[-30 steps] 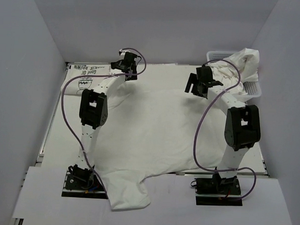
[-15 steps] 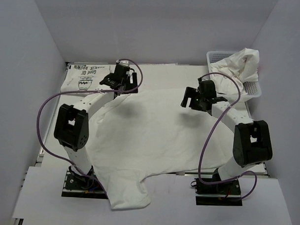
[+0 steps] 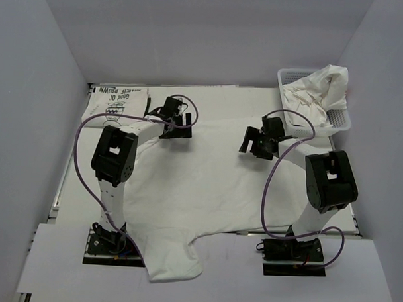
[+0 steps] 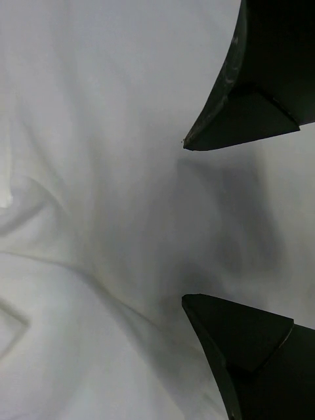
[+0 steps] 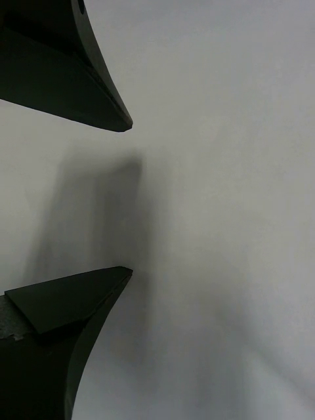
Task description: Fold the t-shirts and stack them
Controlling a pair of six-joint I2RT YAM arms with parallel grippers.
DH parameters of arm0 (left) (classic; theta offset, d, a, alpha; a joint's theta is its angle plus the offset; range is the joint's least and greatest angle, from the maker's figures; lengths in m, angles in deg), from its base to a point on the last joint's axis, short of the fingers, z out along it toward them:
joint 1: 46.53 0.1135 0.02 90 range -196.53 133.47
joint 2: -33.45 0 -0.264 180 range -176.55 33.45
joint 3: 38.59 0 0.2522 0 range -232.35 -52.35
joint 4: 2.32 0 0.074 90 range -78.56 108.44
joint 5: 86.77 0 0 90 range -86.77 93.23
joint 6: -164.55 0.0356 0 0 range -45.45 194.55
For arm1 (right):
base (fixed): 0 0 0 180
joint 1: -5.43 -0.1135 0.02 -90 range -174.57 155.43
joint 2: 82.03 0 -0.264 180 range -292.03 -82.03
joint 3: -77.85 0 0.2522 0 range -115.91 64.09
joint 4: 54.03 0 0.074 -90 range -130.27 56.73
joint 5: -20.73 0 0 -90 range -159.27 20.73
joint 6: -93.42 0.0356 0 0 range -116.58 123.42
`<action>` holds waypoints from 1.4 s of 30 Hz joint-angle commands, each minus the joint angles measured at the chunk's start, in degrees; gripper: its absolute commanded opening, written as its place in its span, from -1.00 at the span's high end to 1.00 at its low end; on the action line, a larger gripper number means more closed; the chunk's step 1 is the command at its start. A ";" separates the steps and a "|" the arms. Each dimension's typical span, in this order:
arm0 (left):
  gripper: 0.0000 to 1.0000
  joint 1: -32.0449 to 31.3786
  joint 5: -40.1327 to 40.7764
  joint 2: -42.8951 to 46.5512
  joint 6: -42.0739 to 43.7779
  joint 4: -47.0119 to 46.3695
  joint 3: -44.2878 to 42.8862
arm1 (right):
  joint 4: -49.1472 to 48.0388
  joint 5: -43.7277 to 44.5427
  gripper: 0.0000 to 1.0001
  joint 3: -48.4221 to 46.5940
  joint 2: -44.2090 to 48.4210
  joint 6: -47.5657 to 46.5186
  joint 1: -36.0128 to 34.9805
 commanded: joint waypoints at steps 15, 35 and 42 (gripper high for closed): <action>-1.00 4.26 22.01 -10.16 -17.72 4.59 -17.09 | 9.14 8.84 -0.81 5.28 1.60 5.57 9.55; -1.00 9.46 13.44 -15.45 -20.32 6.09 -36.44 | 9.06 5.36 -0.81 9.76 7.83 0.58 14.83; -1.00 6.20 -7.82 -10.43 -3.37 -8.24 -26.51 | 4.57 -0.83 -0.81 8.62 11.88 -2.96 14.04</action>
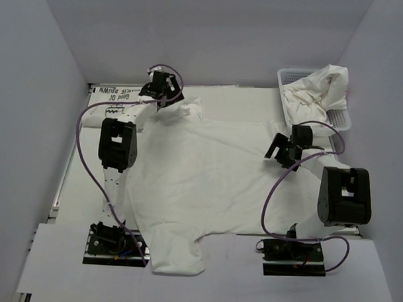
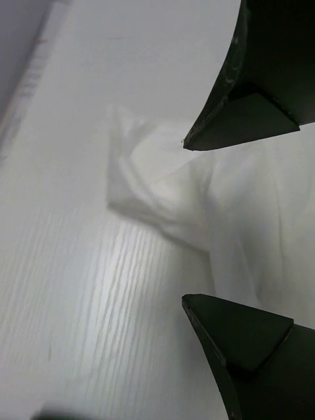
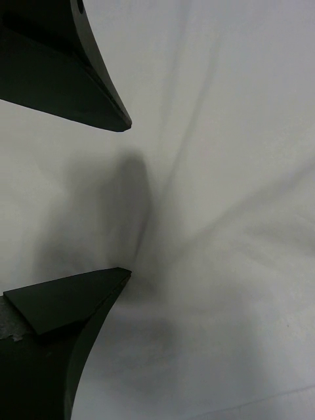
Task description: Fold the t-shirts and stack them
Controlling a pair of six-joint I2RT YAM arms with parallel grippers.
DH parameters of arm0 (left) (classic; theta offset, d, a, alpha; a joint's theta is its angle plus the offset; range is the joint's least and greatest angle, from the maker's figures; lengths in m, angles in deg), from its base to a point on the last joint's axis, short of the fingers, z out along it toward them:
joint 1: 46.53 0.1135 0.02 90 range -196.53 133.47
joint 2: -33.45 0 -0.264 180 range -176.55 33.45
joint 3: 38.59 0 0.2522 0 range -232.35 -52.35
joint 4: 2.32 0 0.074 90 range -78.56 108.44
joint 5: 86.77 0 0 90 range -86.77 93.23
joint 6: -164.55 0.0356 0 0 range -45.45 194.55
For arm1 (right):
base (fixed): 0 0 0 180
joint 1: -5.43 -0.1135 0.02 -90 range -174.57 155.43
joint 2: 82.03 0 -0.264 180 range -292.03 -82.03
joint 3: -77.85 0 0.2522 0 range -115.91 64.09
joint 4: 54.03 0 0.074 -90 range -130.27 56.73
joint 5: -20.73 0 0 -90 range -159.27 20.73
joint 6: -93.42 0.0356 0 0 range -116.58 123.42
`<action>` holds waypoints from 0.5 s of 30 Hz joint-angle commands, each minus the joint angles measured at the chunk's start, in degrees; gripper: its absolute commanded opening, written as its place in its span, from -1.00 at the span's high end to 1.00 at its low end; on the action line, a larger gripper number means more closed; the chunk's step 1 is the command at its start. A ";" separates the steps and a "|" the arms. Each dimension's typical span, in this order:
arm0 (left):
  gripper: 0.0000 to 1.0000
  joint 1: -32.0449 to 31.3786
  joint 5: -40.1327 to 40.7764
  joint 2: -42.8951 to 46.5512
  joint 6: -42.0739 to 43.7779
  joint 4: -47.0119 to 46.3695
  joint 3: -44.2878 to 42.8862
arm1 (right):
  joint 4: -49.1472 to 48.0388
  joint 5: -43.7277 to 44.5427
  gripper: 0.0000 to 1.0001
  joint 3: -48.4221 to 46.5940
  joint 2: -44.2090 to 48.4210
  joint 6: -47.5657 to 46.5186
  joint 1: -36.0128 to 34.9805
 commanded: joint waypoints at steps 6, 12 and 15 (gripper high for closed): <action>-1.00 -7.12 -22.63 -1.02 19.07 -0.93 -1.42 | 1.62 -0.75 -0.81 0.09 1.74 -2.55 -0.50; -1.00 -8.46 -15.93 -2.44 20.49 -1.98 -0.55 | 1.80 -0.75 -0.81 -0.26 -0.20 -1.84 -0.32; -1.00 -8.46 -13.30 -5.07 19.96 -0.74 -3.61 | 3.03 1.09 -0.81 -0.43 -0.72 -1.40 -0.15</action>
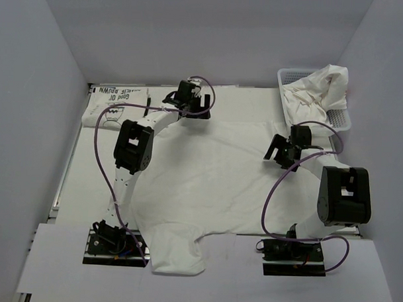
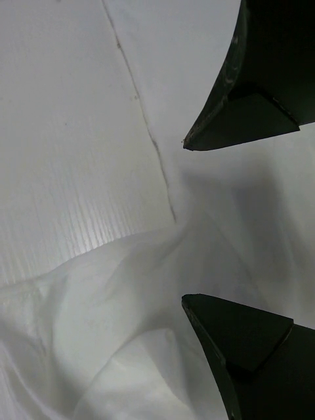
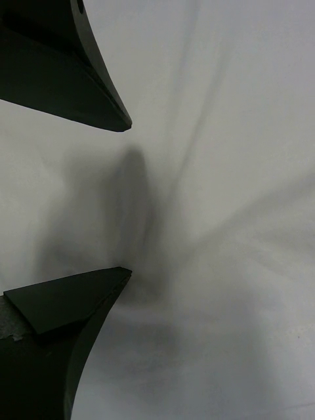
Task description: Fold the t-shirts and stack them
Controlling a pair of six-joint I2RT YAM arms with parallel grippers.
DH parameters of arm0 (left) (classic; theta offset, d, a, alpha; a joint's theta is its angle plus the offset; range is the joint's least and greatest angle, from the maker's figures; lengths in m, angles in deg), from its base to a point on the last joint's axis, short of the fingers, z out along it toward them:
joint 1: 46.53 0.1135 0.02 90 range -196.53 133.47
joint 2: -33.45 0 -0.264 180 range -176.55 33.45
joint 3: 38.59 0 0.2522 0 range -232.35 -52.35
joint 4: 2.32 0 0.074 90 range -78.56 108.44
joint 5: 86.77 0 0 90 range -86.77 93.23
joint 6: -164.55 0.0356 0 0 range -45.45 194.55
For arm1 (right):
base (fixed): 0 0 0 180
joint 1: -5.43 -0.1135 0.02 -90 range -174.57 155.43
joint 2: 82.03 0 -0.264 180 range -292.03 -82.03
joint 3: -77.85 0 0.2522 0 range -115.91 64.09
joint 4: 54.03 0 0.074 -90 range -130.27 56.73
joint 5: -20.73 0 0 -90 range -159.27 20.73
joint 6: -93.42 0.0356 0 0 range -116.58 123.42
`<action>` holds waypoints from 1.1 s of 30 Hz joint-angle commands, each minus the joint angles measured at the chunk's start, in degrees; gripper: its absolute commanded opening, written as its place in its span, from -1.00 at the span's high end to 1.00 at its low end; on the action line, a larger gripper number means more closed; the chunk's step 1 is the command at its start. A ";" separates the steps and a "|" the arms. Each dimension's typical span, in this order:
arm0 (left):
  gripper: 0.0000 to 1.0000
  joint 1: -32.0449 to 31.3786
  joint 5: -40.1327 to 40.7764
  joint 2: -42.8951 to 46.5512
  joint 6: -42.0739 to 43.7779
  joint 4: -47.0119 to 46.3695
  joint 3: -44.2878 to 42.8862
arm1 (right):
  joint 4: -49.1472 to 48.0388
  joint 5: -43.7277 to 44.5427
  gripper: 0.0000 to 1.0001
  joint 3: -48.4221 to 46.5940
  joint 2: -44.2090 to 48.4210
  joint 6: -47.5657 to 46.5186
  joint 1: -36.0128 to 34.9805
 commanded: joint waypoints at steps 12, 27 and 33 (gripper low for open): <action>-1.00 5.24 32.10 -10.52 1.27 4.35 -15.31 | 4.06 5.07 -0.81 -1.16 -3.01 0.90 0.79; -1.00 7.88 21.58 -4.92 7.25 -3.56 -19.81 | -1.03 -4.05 -0.81 -1.16 1.64 -5.25 0.27; -1.00 6.74 17.54 5.37 5.41 -3.04 -7.16 | -5.77 -4.16 -0.81 0.33 8.32 -8.23 -1.93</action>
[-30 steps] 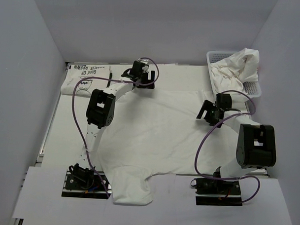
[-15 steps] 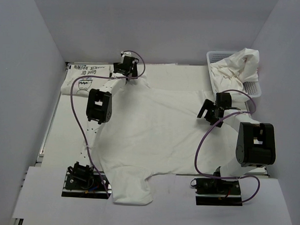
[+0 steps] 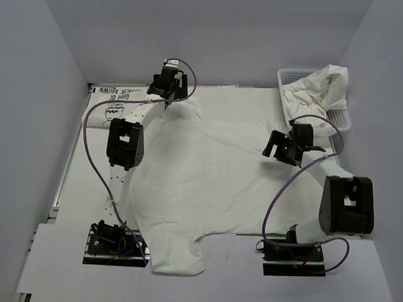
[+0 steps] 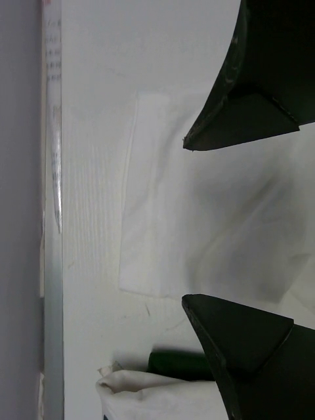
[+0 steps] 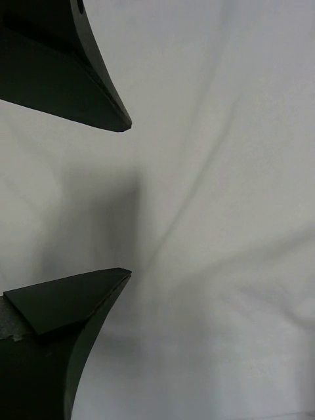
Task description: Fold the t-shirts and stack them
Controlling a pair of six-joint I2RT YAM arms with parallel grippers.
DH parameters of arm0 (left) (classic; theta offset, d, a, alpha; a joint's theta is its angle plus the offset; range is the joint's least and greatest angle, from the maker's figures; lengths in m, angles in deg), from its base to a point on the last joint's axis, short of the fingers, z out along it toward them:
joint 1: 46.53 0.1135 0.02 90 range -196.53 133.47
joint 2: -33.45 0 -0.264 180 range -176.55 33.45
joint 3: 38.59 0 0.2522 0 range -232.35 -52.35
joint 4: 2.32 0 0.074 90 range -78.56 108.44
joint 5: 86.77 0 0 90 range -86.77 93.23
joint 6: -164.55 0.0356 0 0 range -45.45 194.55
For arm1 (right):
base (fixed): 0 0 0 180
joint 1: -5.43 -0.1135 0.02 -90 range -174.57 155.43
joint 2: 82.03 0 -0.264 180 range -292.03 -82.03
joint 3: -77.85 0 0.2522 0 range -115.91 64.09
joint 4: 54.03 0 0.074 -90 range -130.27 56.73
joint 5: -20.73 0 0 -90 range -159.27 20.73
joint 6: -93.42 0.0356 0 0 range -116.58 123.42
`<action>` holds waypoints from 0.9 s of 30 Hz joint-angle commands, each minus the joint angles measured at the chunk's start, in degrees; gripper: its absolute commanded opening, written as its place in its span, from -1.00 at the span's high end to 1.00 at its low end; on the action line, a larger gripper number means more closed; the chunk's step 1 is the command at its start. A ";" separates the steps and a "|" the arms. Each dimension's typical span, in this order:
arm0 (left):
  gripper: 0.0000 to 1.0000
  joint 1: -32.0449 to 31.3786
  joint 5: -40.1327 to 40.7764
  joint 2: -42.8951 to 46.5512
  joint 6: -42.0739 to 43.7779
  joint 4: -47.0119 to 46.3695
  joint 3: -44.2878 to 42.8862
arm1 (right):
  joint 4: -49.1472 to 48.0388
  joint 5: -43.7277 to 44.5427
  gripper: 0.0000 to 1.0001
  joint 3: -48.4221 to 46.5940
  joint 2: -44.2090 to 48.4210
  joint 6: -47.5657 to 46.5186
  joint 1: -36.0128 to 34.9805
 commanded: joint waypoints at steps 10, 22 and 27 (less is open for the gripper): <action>-1.00 -3.11 -6.63 19.19 -3.36 -0.65 24.81 | 0.93 3.73 -0.81 -7.37 2.49 -3.79 -4.46; -1.00 -2.32 -7.78 8.21 -6.34 5.16 17.70 | 7.62 10.07 -0.81 -25.82 -18.51 -5.02 -7.54; -1.00 -0.30 -3.48 1.61 -8.37 12.71 9.62 | 8.22 9.28 -0.81 -30.56 -25.62 -5.98 -9.21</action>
